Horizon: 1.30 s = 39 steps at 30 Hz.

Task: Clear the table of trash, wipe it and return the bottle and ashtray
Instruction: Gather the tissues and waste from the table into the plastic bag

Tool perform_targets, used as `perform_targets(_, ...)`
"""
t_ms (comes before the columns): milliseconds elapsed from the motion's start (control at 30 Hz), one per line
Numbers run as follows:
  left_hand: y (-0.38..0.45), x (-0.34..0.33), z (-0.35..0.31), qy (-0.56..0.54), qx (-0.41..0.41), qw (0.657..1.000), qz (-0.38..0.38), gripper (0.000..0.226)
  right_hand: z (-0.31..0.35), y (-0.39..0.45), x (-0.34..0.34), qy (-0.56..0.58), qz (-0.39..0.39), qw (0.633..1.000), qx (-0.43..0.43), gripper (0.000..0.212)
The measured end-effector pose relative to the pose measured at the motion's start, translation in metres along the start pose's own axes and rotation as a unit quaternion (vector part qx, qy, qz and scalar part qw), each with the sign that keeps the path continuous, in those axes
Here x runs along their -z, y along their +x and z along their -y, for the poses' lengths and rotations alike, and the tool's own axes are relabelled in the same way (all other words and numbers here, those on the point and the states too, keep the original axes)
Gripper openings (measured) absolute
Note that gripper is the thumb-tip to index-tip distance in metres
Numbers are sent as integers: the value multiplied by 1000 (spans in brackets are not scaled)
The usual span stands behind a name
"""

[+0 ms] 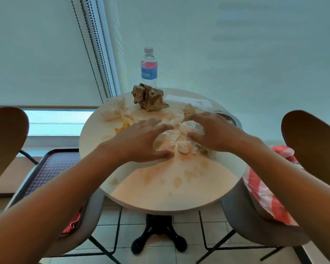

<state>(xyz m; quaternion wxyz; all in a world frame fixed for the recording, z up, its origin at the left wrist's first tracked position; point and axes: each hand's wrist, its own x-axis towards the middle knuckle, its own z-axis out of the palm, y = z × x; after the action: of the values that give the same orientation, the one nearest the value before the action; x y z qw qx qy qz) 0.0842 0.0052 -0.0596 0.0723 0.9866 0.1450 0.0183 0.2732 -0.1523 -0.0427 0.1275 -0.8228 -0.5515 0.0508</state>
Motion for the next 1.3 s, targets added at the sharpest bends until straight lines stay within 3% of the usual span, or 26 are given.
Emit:
perform_targets(367, 19, -5, -1, 3, 17, 1000, -17, 56, -2, 15, -3, 19, 19, 997, 67, 33)
perform_targets(733, 27, -3, 2, -11, 0, 997, -71, 34, -6, 15, 0, 37, 1, 995, 91, 31)
perform_targets(1000, 24, 7, -1, 17, -15, 986, -163, 33, -5, 9, 9, 43, -31, 993, 103, 33)
perform_targets(1300, 20, 17, 0, -33, -22, 982, -187, 27, 5, 2, 18, 24, -78, 987, 138, 40)
